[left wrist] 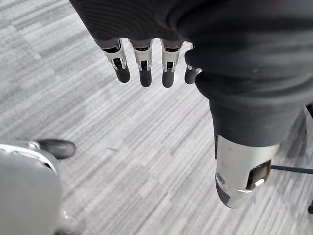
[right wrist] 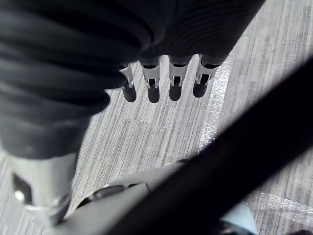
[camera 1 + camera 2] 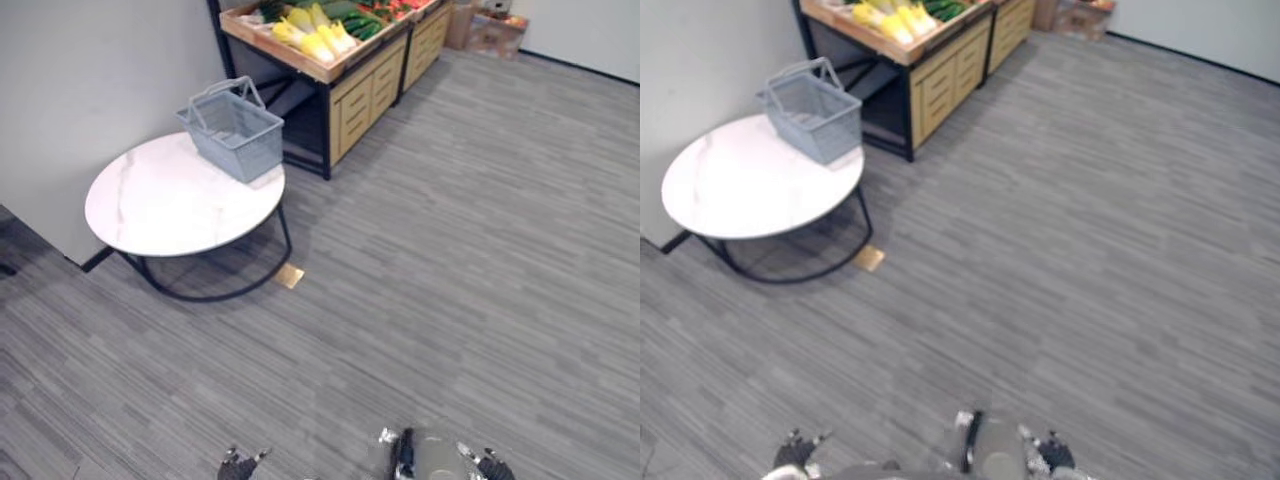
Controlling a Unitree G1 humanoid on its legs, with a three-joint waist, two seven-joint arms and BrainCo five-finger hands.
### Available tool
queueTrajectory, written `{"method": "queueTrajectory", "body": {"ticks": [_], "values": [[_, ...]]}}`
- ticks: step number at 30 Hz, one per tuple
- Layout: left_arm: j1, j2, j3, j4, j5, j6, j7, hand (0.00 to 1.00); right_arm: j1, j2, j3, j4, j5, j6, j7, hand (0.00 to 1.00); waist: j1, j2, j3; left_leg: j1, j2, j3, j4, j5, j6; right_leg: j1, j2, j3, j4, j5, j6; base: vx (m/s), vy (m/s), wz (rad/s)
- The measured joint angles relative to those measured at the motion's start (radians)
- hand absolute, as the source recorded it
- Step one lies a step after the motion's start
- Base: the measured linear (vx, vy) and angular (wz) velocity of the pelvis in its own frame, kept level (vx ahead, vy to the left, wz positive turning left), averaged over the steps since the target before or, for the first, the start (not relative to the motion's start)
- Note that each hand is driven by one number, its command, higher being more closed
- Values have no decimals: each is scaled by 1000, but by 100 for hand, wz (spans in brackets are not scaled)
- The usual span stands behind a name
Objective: Pick vegetable in the basket
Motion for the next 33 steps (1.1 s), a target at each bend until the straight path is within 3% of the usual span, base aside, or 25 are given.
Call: {"method": "queueTrajectory", "body": {"ticks": [1, 3, 4, 5, 6, 7, 9, 11, 12, 13, 14, 15, 17, 19, 20, 21, 23, 24, 25, 27, 28, 29, 31, 32, 33], "values": [[-8, -12, 14, 1, 0, 0, 0, 0, 2, 3, -9, 0, 0, 2, -3, 0, -2, 0, 0, 15, 8, -6, -1, -20, -23, 0, 0, 33, -119, 50, 4, 465, -278, 41], [-9, -41, 49, 3, 0, 0, 1, 0, 10, 14, -43, -1, 0, 3, -8, 0, -2, -2, 1, 68, 32, -8, -8, -74, -66, -3, -15, 77, -220, 70, 6, 506, -337, 12], [-5, -54, 80, 4, -2, 1, 2, 0, 23, 17, -52, -6, -1, 7, -13, 0, -2, -6, -4, 117, 53, -9, -15, -125, -84, -11, -18, 75, -181, 134, 31, 545, -392, -4], [-7, -68, 95, 5, -1, 1, 2, 0, 26, 16, -58, -13, -2, 13, -13, 0, -4, 11, -6, 131, 70, -6, -14, -143, -91, -32, -7, 67, -120, 160, 40, 569, -414, -3], [-8, -91, 99, 14, 0, 0, -1, 0, 31, 8, -75, -19, -5, 18, -13, 0, -8, 39, -24, 132, 99, -17, -10, -148, -74, -97, 14, 61, 9, 158, 38, 576, -431, -10], [-23, -99, 99, 25, 1, 0, -1, 0, 23, 6, -79, -18, -18, 20, -13, 0, -10, 56, -25, 135, 118, -37, 14, -111, -84, -128, 32, 68, 98, 129, -6, 549, -433, -12], [-27, -106, 100, 38, 0, 0, 0, 0, 24, -3, -85, -17, -41, 20, -12, 0, -12, 77, -32, 111, 151, -79, 111, -40, -90, -104, 67, 51, 116, 80, -54, 544, -432, -15], [-27, -105, 102, 39, 0, 0, 0, 0, 29, -17, -85, -2, -41, 21, -14, 0, -13, 88, -33, 20, 185, -143, 335, 59, -124, -17, 92, 25, 67, 58, -62, 646, -360, 15], [-30, -100, 101, 32, -3, 1, 0, 0, 33, -25, -76, 15, -41, 24, -14, 0, -15, 91, -31, -59, 205, -181, 505, 196, -175, 51, 96, 2, 30, 50, -73, 622, -205, 32], [-29, -97, 99, 32, -12, 1, -2, 0, 41, -25, -62, 17, -41, 25, -16, 0, -11, 83, -24, -114, 224, -183, 640, 323, -196, 122, 103, -10, -10, 32, -82, 416, -109, 32], [-29, -97, 99, 31, -14, 1, -3, 0, 41, -27, -61, 17, -40, 25, -17, 0, -11, 86, -23, -147, 234, -171, 714, 315, -198, 155, 105, -14, -27, 20, -96, 493, -94, 28], [-28, -96, 97, 30, -14, 0, -9, 0, 34, -33, -60, 20, -40, 27, -18, 0, -10, 92, -20, -212, 252, -125, 852, 249, -200, 222, 107, -16, -67, 11, -102, 447, -67, 22], [-22, -95, 97, 22, -14, 0, -14, 0, 25, -37, -58, 20, -40, 29, -18, 0, -2, 95, -16, -283, 246, -43, 944, 140, -172, 324, 109, -13, -132, 3, -97, 455, -39, 10], [-11, -95, 84, -9, -21, -2, -16, 0, 10, -45, -40, 23, -41, 35, -18, 0, 26, 97, -14, -384, 189, 9, 827, 30, -142, 405, 99, 2, -184, -11, -78, 330, 56, -16], [-10, -94, 80, -15, -32, -3, -17, 0, 11, -48, -35, 24, -41, 35, -18, 0, 34, 97, -14, -398, 171, 22, 744, 21, -138, 417, 92, 8, -188, -17, -69, 367, 173, -37], [-7, -95, 70, -20, -46, -8, -16, 0, 11, -49, -35, 22, -40, 35, -19, 0, 42, 97, -13, -416, 126, 36, 479, 29, -128, 436, 70, 23, -189, -39, -40, 303, 182, -35], [-1, -96, 70, -20, -46, -10, -14, 0, 18, -46, -35, 18, -40, 34, -19, 0, 41, 103, -15, -398, 96, 14, 179, 113, -125, 464, 61, 43, -206, -59, -9, 290, 208, -47], [6, -99, 72, -20, -49, -12, -10, 0, 28, -49, -24, 14, -40, 34, -20, 0, 48, 104, -19, -395, 85, 10, 161, 190, -105, 504, 58, 74, -241, -66, -2, 312, 221, -46], [5, -100, 70, -19, -47, -12, -9, 0, 28, -48, -16, 15, -40, 34, -21, 0, 47, 113, -28, -400, 72, 11, 179, 180, -93, 518, 54, 83, -253, -66, -3, 451, 237, -30], [-1, -84, 64, -28, -44, -25, -9, 0, 24, -44, 19, 14, -41, 34, -20, 0, 48, 72, -36, -442, 49, 16, 280, 102, -43, 525, 39, 100, -263, -62, -8, 523, 173, 3], [-7, -73, 73, -24, -44, -22, -9, 0, 27, -41, 25, 20, -41, 34, -20, 0, 48, 64, -35, -445, 36, 22, 320, 83, -20, 542, 22, 111, -269, -37, 29, 447, 151, 9], [-7, -72, 76, -18, -43, -22, -7, 0, 28, -40, 25, 22, -41, 34, -20, 0, 47, 61, -36, -433, 30, 29, 330, 76, -8, 551, 12, 123, -264, -32, 38, 412, 178, 2], [0, -56, 80, 6, -38, -11, 0, 0, 38, -38, 44, 22, -41, 34, -19, 0, 48, 26, -58, -357, -12, 55, 284, 60, 14, 524, -29, 165, -138, -31, 39, 378, 173, -16], [4, -54, 79, 12, -38, -6, 0, 0, 40, -35, 43, 22, -41, 33, -19, 0, 48, 33, -68, -333, -21, 56, 255, 47, 18, 494, -32, 179, -73, -31, 39, 355, 168, -28], [5, -48, 72, 24, -39, 1, 1, 0, 35, -36, 42, 22, -41, 31, -18, 0, 47, 36, -80, -284, -28, 68, 197, 38, 21, 412, -45, 215, 119, -33, 43, 314, 123, -27]]}}
